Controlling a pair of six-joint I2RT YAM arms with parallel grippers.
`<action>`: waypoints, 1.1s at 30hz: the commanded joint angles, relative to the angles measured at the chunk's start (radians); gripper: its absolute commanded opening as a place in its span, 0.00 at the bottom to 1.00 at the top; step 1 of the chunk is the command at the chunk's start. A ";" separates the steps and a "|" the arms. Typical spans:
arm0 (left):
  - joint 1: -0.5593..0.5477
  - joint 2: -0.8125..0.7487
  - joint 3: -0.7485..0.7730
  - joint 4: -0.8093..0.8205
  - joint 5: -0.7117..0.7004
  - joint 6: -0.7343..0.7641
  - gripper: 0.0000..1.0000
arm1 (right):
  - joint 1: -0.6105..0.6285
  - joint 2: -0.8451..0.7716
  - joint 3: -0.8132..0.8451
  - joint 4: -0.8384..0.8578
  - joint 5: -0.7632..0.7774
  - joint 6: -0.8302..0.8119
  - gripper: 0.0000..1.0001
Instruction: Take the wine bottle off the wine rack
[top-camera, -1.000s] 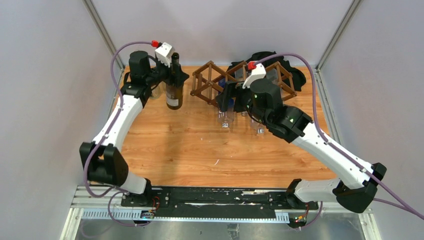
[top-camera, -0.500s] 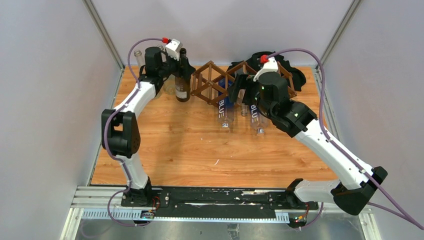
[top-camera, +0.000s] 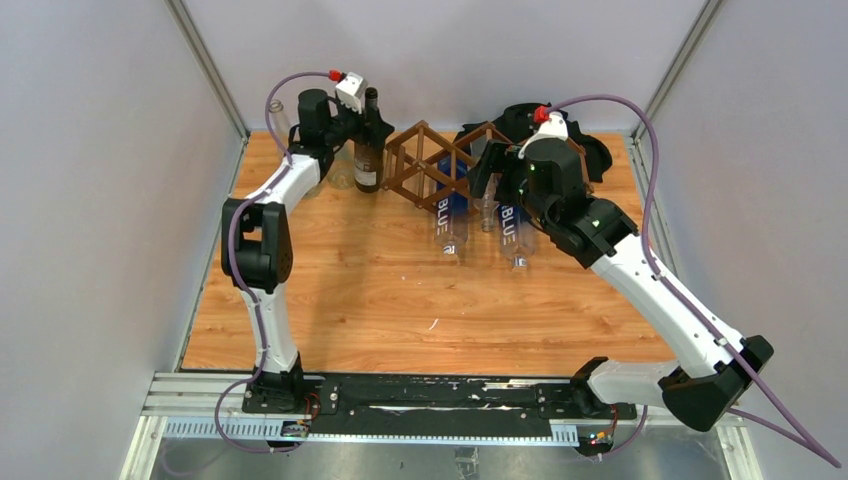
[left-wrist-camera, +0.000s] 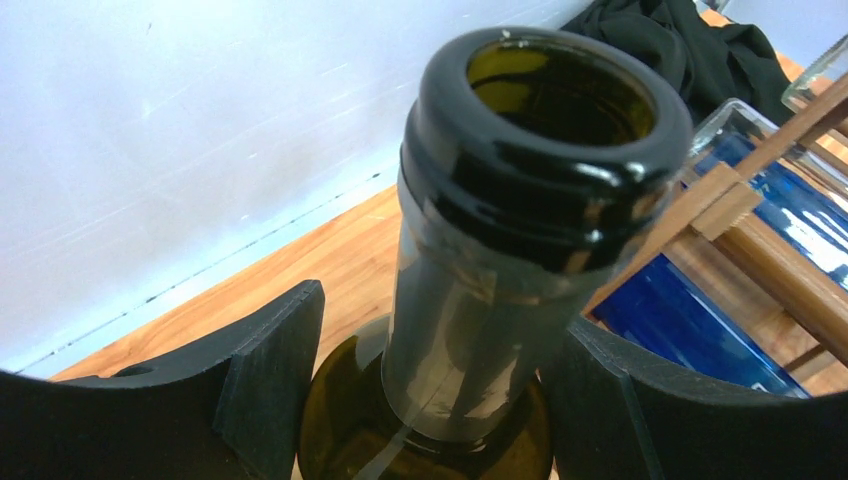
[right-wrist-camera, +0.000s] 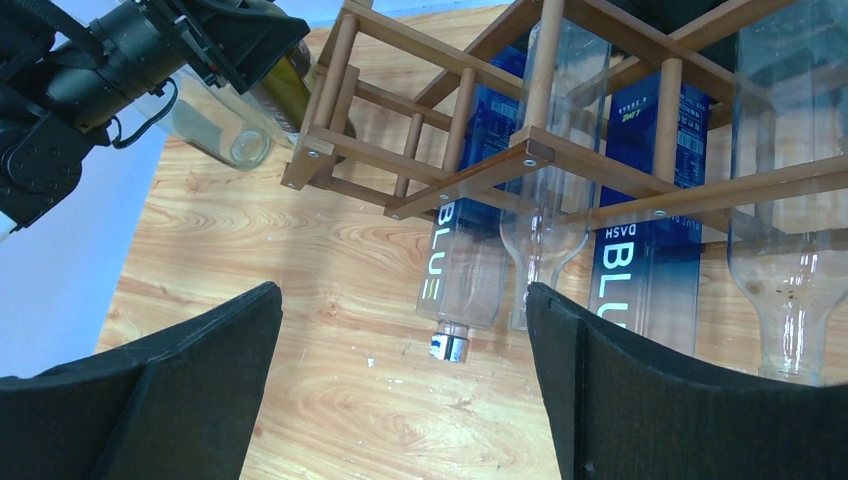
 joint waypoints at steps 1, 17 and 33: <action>-0.002 0.017 0.037 0.169 0.030 -0.041 0.00 | -0.028 0.009 -0.027 -0.012 -0.007 0.008 0.95; 0.006 -0.026 -0.094 0.203 0.034 -0.068 0.14 | -0.041 0.000 -0.061 -0.012 -0.017 -0.004 0.95; 0.024 -0.149 -0.239 0.203 0.063 -0.072 0.84 | -0.042 -0.008 -0.082 -0.060 -0.010 -0.005 0.99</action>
